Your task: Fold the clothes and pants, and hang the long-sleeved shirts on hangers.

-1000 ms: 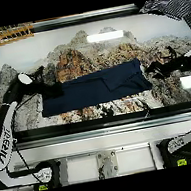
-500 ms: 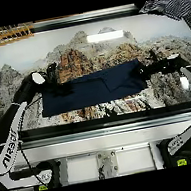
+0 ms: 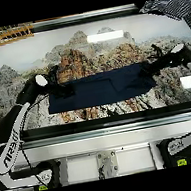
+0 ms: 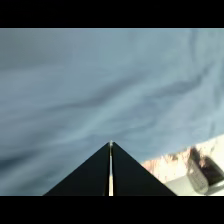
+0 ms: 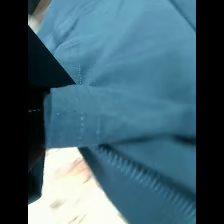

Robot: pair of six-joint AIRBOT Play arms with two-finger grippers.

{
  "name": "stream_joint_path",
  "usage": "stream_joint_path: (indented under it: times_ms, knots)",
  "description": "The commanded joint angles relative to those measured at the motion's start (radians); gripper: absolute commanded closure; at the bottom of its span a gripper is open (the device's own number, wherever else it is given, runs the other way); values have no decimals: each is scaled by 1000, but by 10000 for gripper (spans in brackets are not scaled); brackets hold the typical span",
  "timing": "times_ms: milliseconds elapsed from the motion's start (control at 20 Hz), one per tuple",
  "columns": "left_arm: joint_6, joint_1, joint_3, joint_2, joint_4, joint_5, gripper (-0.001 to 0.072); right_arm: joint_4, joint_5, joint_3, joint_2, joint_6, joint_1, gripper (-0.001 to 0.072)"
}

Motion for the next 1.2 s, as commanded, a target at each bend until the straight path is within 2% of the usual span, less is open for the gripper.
stream_joint_path:
  times_ms: [0,300,450,650,950,1150]
  knots:
    - [-27,-55,52,-62,-3,31,697,-288,159,82,124,111,16,698]
    - [-42,-276,375,-343,-34,20,697,-348,371,332,191,250,172,698]
    - [-42,-366,530,-466,-107,19,697,-376,390,436,191,309,286,698]
    - [-42,-444,693,-589,-107,-37,697,-398,389,492,191,339,411,697]
    - [-43,-461,780,-644,-105,-89,697,-398,386,492,191,339,486,698]
    - [-60,-367,780,-585,-94,-131,697,-397,385,492,188,350,509,698]
